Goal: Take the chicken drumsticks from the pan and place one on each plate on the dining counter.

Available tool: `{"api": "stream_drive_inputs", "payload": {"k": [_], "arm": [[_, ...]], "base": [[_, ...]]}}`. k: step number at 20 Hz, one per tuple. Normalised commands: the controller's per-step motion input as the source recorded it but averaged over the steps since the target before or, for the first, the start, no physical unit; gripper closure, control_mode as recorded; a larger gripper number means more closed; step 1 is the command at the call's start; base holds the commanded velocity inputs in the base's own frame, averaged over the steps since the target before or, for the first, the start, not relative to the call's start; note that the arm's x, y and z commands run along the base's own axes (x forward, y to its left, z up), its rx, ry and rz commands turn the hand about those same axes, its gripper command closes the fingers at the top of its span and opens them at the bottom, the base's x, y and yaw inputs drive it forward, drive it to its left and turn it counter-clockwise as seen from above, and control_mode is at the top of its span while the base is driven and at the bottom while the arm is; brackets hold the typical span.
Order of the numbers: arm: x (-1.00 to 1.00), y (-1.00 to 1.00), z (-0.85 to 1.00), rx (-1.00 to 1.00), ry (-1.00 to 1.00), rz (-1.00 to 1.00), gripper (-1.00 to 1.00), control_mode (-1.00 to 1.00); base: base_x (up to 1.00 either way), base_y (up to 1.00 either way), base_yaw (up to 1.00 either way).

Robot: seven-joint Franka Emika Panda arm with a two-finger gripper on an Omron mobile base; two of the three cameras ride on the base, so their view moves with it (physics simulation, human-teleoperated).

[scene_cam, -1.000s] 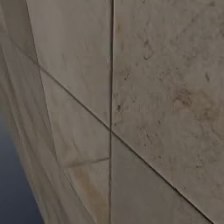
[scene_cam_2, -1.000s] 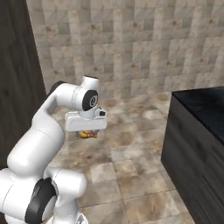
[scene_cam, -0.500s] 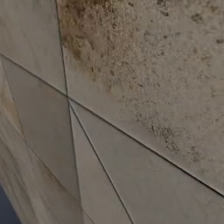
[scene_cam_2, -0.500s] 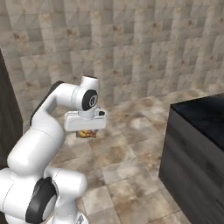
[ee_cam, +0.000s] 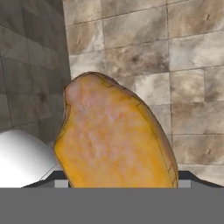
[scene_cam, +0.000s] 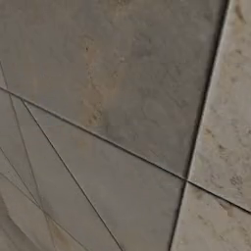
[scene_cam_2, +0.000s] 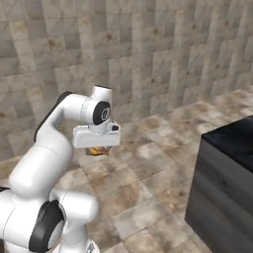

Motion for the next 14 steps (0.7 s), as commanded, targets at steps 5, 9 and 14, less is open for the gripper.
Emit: {"api": "stream_drive_inputs", "payload": {"k": [5,9,14], "arm": [[0.0,0.0,0.0,0.0,0.0,0.0,1.0,1.0],[0.0,0.0,0.0,0.0,0.0,0.0,1.0,1.0],[0.0,0.0,0.0,0.0,0.0,0.0,1.0,1.0]], "base": [[0.94,0.61,-0.33],[0.94,0.59,-0.35],[0.94,0.58,-0.36]]}}
